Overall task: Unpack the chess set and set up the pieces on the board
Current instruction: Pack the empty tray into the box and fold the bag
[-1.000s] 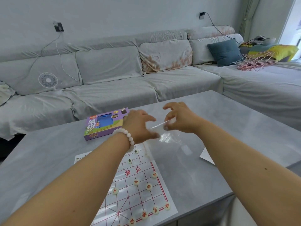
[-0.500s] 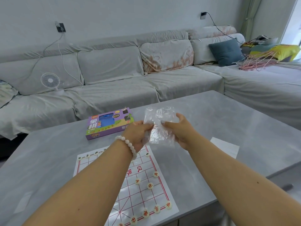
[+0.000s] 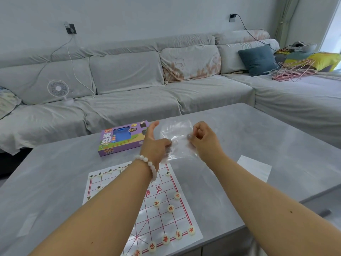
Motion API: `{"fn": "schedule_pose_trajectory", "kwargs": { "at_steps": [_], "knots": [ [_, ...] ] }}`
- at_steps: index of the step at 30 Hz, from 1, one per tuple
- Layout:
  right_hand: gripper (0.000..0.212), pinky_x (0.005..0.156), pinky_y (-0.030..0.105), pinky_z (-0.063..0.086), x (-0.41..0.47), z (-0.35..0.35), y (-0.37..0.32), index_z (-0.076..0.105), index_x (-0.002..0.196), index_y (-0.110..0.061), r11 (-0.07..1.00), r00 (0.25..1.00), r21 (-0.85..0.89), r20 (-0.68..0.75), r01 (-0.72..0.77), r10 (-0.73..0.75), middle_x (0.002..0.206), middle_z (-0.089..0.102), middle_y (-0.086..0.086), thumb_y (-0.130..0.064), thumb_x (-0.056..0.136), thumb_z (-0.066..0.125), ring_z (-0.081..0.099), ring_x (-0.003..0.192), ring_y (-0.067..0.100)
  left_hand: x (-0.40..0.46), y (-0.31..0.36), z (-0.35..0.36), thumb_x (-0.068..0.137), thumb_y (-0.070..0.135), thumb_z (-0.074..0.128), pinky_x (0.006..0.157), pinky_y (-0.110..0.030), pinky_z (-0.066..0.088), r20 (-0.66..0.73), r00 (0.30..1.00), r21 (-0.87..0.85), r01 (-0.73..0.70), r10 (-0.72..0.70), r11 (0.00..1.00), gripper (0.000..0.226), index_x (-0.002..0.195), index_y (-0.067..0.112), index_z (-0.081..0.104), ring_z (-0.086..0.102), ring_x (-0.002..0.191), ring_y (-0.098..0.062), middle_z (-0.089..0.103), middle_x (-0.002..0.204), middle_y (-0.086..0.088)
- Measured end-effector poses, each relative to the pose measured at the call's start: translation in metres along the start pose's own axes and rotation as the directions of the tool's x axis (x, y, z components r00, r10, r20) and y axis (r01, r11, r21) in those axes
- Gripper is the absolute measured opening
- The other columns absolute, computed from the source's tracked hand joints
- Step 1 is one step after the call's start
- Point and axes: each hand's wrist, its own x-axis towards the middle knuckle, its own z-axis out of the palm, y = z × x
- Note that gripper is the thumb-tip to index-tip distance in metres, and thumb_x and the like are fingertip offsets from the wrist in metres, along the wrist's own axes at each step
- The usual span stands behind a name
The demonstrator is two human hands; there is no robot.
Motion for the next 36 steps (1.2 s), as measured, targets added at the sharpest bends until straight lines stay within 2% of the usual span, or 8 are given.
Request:
{"fn": "schedule_pose_trajectory", "kwargs": {
  "at_steps": [5, 9, 12, 16, 22, 25, 29, 36],
  "knots": [
    [0.032, 0.061, 0.027, 0.041, -0.006, 0.0, 0.001, 0.052, 0.075, -0.022, 0.989, 0.993, -0.108, 0.07, 0.103, -0.096, 0.077, 0.057, 0.01, 0.006, 0.086, 0.04, 0.051, 0.068, 0.018, -0.007, 0.005, -0.001, 0.086, -0.006, 0.05, 0.055, -0.027, 0.048, 0.037, 0.999, 0.161, -0.031, 0.025, 0.986, 0.024, 0.077, 0.013, 0.063, 0.056, 0.061, -0.018, 0.061, 0.071, -0.007],
    [0.026, 0.072, 0.018, 0.049, -0.009, -0.006, -0.004, 0.068, 0.1, -0.023, 0.996, 0.961, -0.085, 0.278, 0.021, 0.004, 0.097, 0.064, -0.008, -0.003, 0.084, 0.061, 0.059, 0.082, 0.01, -0.007, 0.004, -0.008, 0.084, 0.001, 0.062, 0.068, -0.028, 0.054, 0.106, 0.994, 0.143, -0.02, 0.005, 0.989, 0.015, 0.095, 0.01, 0.068, 0.06, 0.07, -0.017, 0.065, 0.08, -0.006],
    [0.067, 0.088, 0.024, 0.052, -0.002, -0.01, 0.003, 0.051, 0.134, -0.022, 0.984, 0.934, -0.176, 0.349, -0.016, 0.078, 0.119, 0.059, -0.002, -0.004, 0.074, 0.076, 0.06, 0.101, 0.016, -0.006, 0.0, -0.014, 0.075, -0.008, 0.069, 0.083, -0.031, 0.055, 0.209, 0.978, 0.121, -0.026, 0.0, 0.992, 0.041, 0.11, 0.012, 0.065, 0.065, 0.086, -0.019, 0.069, 0.094, -0.006],
    [0.045, 0.068, 0.016, 0.049, 0.006, -0.009, 0.004, 0.065, 0.114, -0.011, 0.917, 0.969, -0.392, 0.245, 0.066, 0.035, 0.089, 0.065, 0.0, -0.01, 0.071, 0.079, 0.059, 0.074, 0.01, 0.002, -0.002, -0.022, 0.074, -0.01, 0.069, 0.09, -0.035, 0.053, 0.196, 0.981, 0.208, -0.03, -0.012, 0.978, 0.046, 0.115, 0.008, 0.061, 0.064, 0.098, -0.024, 0.068, 0.098, -0.008],
    [0.025, 0.064, 0.018, 0.04, 0.014, -0.016, -0.003, 0.069, 0.078, -0.011, 0.719, 0.926, -0.62, 0.367, 0.314, -0.089, 0.087, 0.053, -0.004, -0.025, 0.065, 0.084, 0.05, 0.074, 0.008, 0.009, 0.002, -0.028, 0.072, 0.045, 0.074, 0.096, -0.034, 0.039, 0.358, 0.92, 0.831, -0.392, 0.159, 0.395, 0.03, 0.099, 0.034, 0.068, 0.041, 0.103, -0.007, 0.05, 0.106, 0.01],
    [0.036, 0.077, 0.029, 0.049, 0.016, -0.016, -0.004, 0.064, 0.1, -0.011, 0.927, 0.949, -0.353, 0.316, 0.125, -0.008, 0.098, 0.06, 0.0, -0.02, 0.07, 0.081, 0.058, 0.088, 0.014, -0.001, 0.007, -0.015, 0.082, 0.032, 0.069, 0.065, -0.033, 0.048, 0.411, 0.907, 0.669, -0.37, 0.094, 0.644, 0.018, 0.072, 0.017, 0.07, 0.052, 0.066, -0.012, 0.061, 0.068, -0.004],
    [0.073, 0.08, 0.034, 0.054, 0.006, -0.006, -0.004, 0.034, 0.139, -0.019, 0.918, 0.922, 0.2, 0.26, -0.342, 0.287, 0.118, 0.056, 0.012, -0.025, 0.078, 0.075, 0.062, 0.098, 0.023, -0.006, 0.001, -0.006, 0.086, 0.017, 0.065, 0.082, -0.043, 0.054, 0.184, 0.983, 0.264, -0.052, 0.002, 0.963, 0.014, 0.086, 0.004, 0.07, 0.064, 0.079, -0.024, 0.069, 0.085, -0.016],
    [0.082, 0.074, 0.034, 0.056, -0.006, 0.005, 0.004, 0.024, 0.143, -0.027, 0.912, 0.904, 0.103, 0.216, -0.397, 0.369, 0.122, 0.052, 0.013, -0.029, 0.078, 0.074, 0.062, 0.097, 0.027, -0.012, -0.009, 0.003, 0.08, 0.008, 0.071, 0.075, -0.04, 0.056, 0.092, 0.995, 0.094, 0.029, -0.038, 0.995, 0.025, 0.096, 0.012, 0.053, 0.064, 0.084, -0.029, 0.062, 0.092, -0.013]
  ]
}}
